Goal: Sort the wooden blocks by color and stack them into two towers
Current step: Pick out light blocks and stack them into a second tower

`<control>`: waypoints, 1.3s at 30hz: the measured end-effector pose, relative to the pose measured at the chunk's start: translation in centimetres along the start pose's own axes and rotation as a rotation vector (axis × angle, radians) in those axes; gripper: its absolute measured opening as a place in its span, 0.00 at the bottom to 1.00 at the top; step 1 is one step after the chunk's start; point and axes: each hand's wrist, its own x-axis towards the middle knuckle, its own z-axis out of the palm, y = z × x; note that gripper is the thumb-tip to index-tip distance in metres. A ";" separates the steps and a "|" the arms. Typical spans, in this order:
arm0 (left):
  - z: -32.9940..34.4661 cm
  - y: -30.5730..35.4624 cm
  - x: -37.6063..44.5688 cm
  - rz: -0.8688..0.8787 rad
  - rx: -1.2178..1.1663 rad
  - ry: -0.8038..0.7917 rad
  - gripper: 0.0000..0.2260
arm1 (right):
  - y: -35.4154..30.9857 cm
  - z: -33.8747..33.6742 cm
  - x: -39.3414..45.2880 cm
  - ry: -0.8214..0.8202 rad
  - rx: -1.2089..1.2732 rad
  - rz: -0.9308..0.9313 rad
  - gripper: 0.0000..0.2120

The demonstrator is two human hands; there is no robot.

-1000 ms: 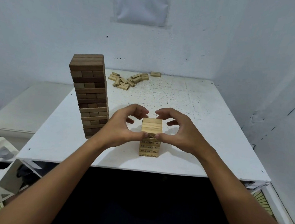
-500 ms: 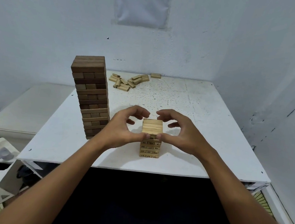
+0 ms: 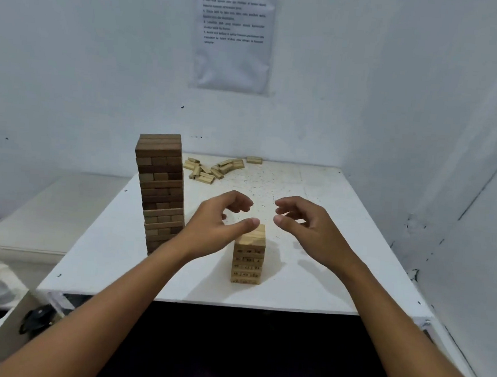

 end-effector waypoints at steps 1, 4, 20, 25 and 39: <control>-0.1 0.3 0.1 0.005 0.010 0.005 0.17 | -0.4 -0.2 0.0 0.016 -0.014 0.000 0.10; -0.3 1.0 0.4 0.014 0.037 0.009 0.13 | -1.4 -0.9 0.0 0.046 -0.028 -0.004 0.08; 0.6 0.9 14.8 -0.184 0.257 0.113 0.12 | -0.3 -4.6 11.2 0.031 -0.138 0.046 0.08; 0.9 -5.4 21.1 -0.376 0.386 0.124 0.12 | 5.1 -4.5 17.9 -0.010 -0.178 0.099 0.08; 3.0 -16.6 30.2 -0.308 1.007 0.023 0.13 | 16.6 1.8 33.5 -0.109 -0.530 -0.040 0.19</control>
